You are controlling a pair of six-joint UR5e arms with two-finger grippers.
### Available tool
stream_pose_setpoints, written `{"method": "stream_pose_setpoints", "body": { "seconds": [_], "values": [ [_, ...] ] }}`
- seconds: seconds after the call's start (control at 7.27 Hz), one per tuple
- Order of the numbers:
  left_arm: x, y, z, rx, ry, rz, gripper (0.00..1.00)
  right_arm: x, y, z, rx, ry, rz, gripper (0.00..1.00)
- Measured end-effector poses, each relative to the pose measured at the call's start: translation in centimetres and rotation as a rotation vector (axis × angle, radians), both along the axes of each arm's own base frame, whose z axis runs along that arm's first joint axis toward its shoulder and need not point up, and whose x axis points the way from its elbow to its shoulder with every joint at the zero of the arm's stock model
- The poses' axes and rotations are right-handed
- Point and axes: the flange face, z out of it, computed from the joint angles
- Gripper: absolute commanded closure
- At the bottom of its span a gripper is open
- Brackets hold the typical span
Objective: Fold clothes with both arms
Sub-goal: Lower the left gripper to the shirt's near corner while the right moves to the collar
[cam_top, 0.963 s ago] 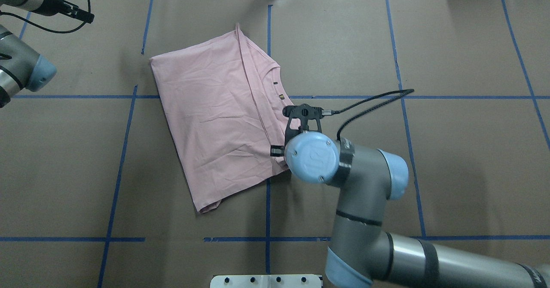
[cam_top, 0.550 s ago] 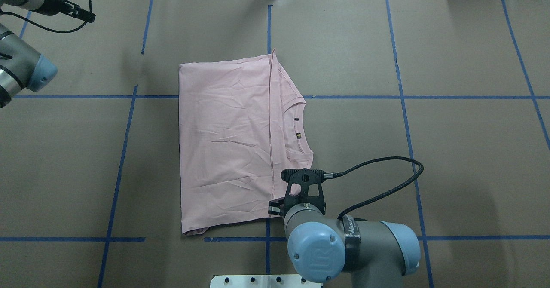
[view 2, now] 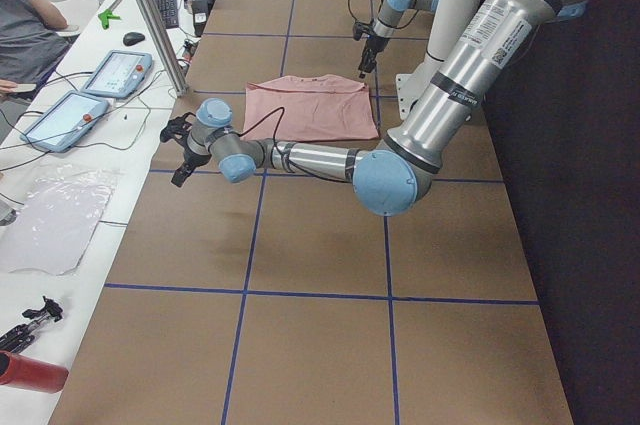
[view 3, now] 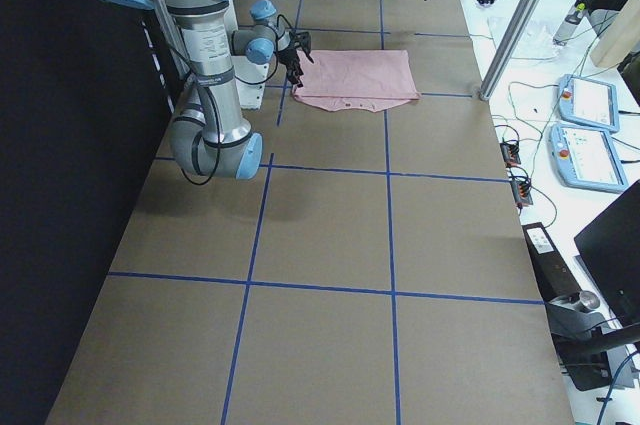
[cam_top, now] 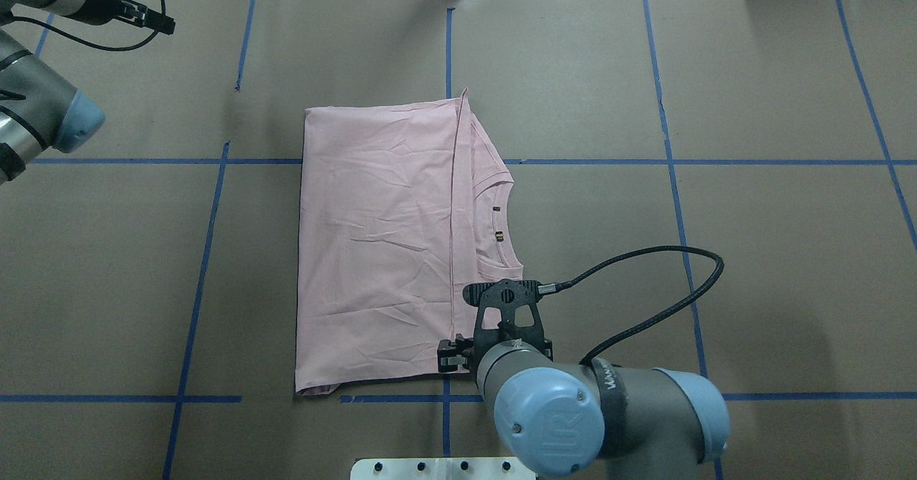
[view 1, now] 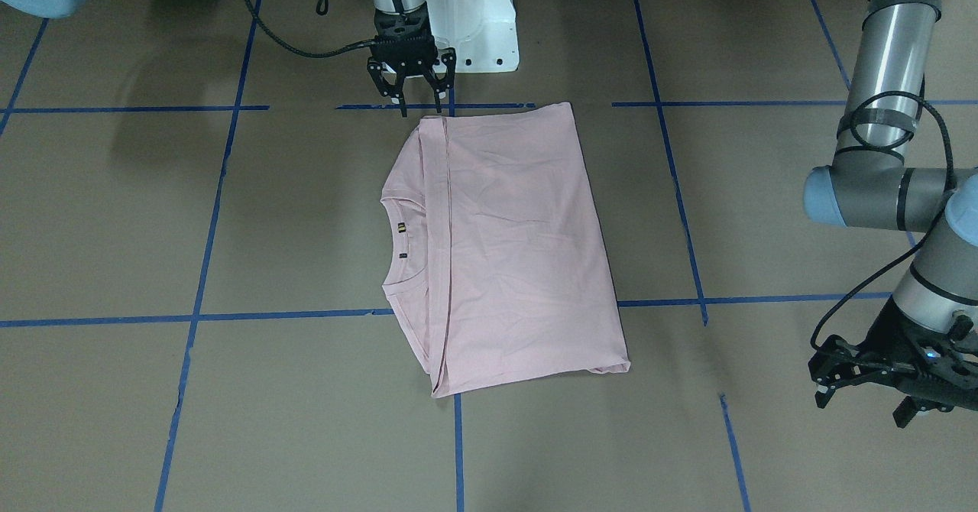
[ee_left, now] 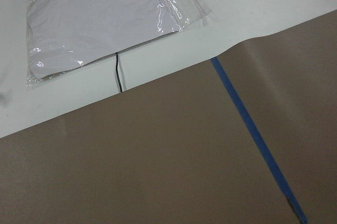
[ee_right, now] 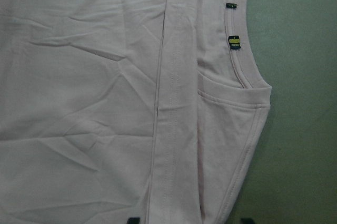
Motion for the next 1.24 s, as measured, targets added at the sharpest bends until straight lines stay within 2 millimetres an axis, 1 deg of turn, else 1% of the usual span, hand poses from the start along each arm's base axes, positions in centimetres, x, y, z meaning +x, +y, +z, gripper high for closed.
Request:
{"method": "stream_pose_setpoints", "body": {
  "seconds": [0.14,0.28,0.41,0.55,0.69,0.83,0.96,1.1,1.24],
  "values": [
    [0.6,2.7,-1.2,-0.044,0.067,-0.010,0.00,1.7,-0.9,0.1,0.004,-0.039,-0.023,0.00],
    [2.4,7.8,-2.8,-0.099,0.138,-0.007,0.00,2.9,-1.8,0.8,0.002,-0.068,-0.038,0.00],
    [4.9,14.3,-5.2,-0.172,0.208,-0.006,0.00,3.8,-2.8,1.3,-0.001,-0.079,-0.041,0.00],
    [7.6,21.3,-7.6,-0.253,0.275,-0.018,0.00,4.3,-3.6,1.4,-0.001,-0.084,-0.033,0.00],
    [10.0,27.7,-9.6,-0.341,0.342,-0.039,0.01,4.8,-4.3,1.4,-0.001,-0.087,-0.023,0.00],
    [12.7,32.8,-11.1,-0.450,0.414,-0.083,0.17,5.2,-5.1,1.2,-0.005,-0.092,-0.010,0.01],
    [15.9,37.2,-12.1,-0.567,0.489,-0.154,0.26,5.7,-6.0,1.1,-0.014,-0.097,0.005,0.01],
    [18.5,41.0,-12.7,-0.664,0.549,-0.219,0.28,6.3,-7.1,1.0,-0.027,-0.102,0.020,0.01],
    [20.4,43.8,-12.8,-0.727,0.582,-0.260,0.29,6.9,-7.9,1.0,-0.038,-0.106,0.029,0.01]
  ]
}}
